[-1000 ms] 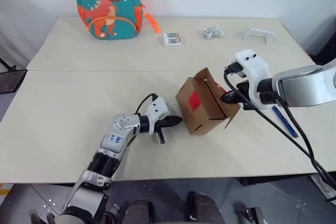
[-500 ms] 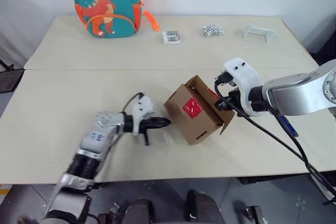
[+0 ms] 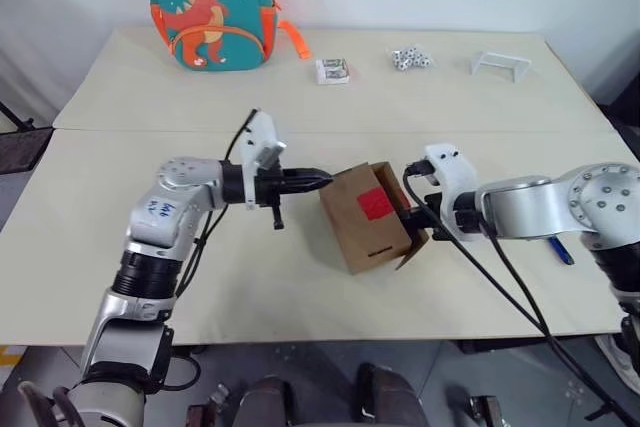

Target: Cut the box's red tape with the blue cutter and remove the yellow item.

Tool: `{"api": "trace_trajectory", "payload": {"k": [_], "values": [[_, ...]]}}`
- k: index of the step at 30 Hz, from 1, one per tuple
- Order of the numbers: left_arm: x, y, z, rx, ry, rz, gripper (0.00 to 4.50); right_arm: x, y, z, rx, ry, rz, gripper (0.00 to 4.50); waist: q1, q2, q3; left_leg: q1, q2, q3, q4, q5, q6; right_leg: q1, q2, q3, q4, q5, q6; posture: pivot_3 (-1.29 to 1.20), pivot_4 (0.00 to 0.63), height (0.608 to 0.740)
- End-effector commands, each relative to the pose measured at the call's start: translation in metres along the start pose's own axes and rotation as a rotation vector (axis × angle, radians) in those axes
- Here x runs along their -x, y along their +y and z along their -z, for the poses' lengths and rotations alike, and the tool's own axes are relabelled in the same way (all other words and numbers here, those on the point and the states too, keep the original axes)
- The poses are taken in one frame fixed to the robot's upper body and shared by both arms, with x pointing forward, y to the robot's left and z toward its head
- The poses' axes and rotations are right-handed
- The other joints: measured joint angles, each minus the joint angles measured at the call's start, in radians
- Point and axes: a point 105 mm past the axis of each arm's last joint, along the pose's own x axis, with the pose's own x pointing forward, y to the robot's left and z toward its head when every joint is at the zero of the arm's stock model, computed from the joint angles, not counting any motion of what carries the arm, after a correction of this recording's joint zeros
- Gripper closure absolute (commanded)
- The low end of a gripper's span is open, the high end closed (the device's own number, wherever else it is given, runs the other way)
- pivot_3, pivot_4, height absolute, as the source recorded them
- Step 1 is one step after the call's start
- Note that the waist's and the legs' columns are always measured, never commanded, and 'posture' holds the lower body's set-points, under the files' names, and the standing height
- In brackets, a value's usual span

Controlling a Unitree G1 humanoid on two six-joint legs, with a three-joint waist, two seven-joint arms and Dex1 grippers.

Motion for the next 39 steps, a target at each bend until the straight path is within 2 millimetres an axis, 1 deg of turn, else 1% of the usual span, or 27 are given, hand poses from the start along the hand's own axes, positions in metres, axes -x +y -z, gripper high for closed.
{"api": "trace_trajectory", "payload": {"k": [1, 3, 6, 10, 13, 15, 18, 22, 26, 30, 35, 39], "values": [[-0.014, -0.007, -0.005, -0.046, 0.007, 0.026, 4.5, 0.002, -0.002, -0.007, -0.049, -0.048, 0.019, 4.46, 0.0, 0.0, 0.0, 0.0, 0.0, 0.0, 0.0, 0.0, 0.0, 0.0, 0.0, 0.0, 0.0, 0.0, 0.0, 0.0, 0.15, 0.74], [-0.023, -0.012, -0.003, -0.061, 0.028, 0.051, 4.5, -0.001, -0.001, -0.006, -0.068, -0.051, 0.019, 4.46, 0.0, 0.0, 0.0, 0.0, 0.0, 0.0, 0.0, 0.0, 0.0, 0.0, 0.0, 0.0, 0.0, 0.0, 0.0, 0.0, 0.15, 0.74], [-0.034, -0.014, -0.002, -0.082, 0.046, 0.057, 4.5, -0.004, 0.0, -0.004, -0.096, -0.054, 0.018, 4.46, 0.001, 0.0, 0.0, 0.0, 0.0, 0.0, 0.0, 0.0, 0.0, 0.0, 0.0, 0.0, 0.0, 0.0, 0.0, 0.0, 0.15, 0.74], [-0.041, -0.014, 0.002, -0.099, 0.079, 0.059, 4.5, -0.007, 0.003, -0.003, -0.136, -0.066, -0.001, 4.46, 0.002, 0.0, 0.0, 0.0, 0.0, 0.0, 0.001, 0.0, 0.0, 0.0, 0.0, 0.001, 0.0, 0.0, 0.0, 0.0, 0.15, 0.74], [-0.049, -0.017, 0.005, -0.114, 0.118, 0.075, 4.5, -0.011, -0.006, -0.002, -0.197, -0.081, 0.016, 4.46, 0.0, 0.0, 0.0, 0.001, 0.0, 0.001, 0.0, 0.0, 0.0, 0.0, 0.0, 0.001, 0.001, 0.0, 0.0, 0.0, 0.15, 0.74], [-0.051, -0.017, 0.006, -0.116, 0.13, 0.077, 4.5, -0.012, -0.009, -0.001, -0.208, -0.082, 0.023, 4.46, 0.002, 0.0, 0.0, 0.001, 0.0, 0.001, 0.0, 0.0, 0.0, 0.0, 0.0, 0.001, 0.0, 0.0, 0.0, 0.0, 0.15, 0.74], [-0.052, -0.016, 0.02, -0.132, 0.221, 0.072, 4.5, -0.011, -0.012, 0.001, -0.177, -0.068, 0.033, 4.46, 0.002, 0.0, 0.0, 0.001, 0.0, 0.001, 0.001, 0.0, 0.0, 0.0, 0.0, 0.001, 0.001, 0.0, 0.0, 0.0, 0.15, 0.74], [-0.056, -0.008, 0.034, -0.122, 0.275, 0.015, 4.5, -0.005, -0.012, -0.006, -0.123, -0.069, 0.027, 4.46, 0.004, 0.0, 0.0, 0.002, 0.0, 0.001, 0.001, 0.0, 0.0, 0.001, 0.0, 0.002, 0.001, 0.0, 0.0, 0.0, 0.15, 0.74], [-0.057, -0.007, 0.034, -0.11, 0.255, 0.003, 4.5, 0.0, -0.013, -0.013, -0.096, -0.073, 0.02, 4.46, 0.007, 0.0, 0.0, 0.002, 0.0, 0.001, 0.001, 0.0, 0.001, 0.001, 0.0, 0.002, 0.001, 0.0, 0.0, 0.0, 0.15, 0.74], [-0.056, -0.006, 0.039, -0.091, 0.239, -0.034, 4.5, 0.009, -0.014, -0.021, -0.059, -0.078, 0.025, 4.46, 0.009, 0.0, 0.0, 0.001, 0.0, 0.001, 0.001, 0.0, 0.001, 0.001, 0.0, 0.002, 0.001, 0.0, 0.0, 0.0, 0.15, 0.74], [-0.052, -0.011, 0.047, -0.048, 0.218, -0.045, 4.5, 0.021, -0.015, -0.031, -0.019, -0.093, 0.042, 4.46, 0.008, 0.0, 0.0, 0.001, 0.0, 0.001, 0.001, 0.0, 0.001, 0.001, 0.0, 0.001, 0.001, 0.0, 0.0, 0.0, 0.15, 0.74], [-0.054, -0.014, 0.055, -0.026, 0.211, -0.057, 4.5, 0.032, -0.017, -0.039, 0.005, -0.105, 0.06, 4.46, 0.011, 0.0, 0.0, 0.001, 0.0, 0.0, 0.002, 0.0, 0.001, 0.001, 0.0, 0.001, 0.001, 0.0, 0.0, 0.0, 0.15, 0.74]]}}
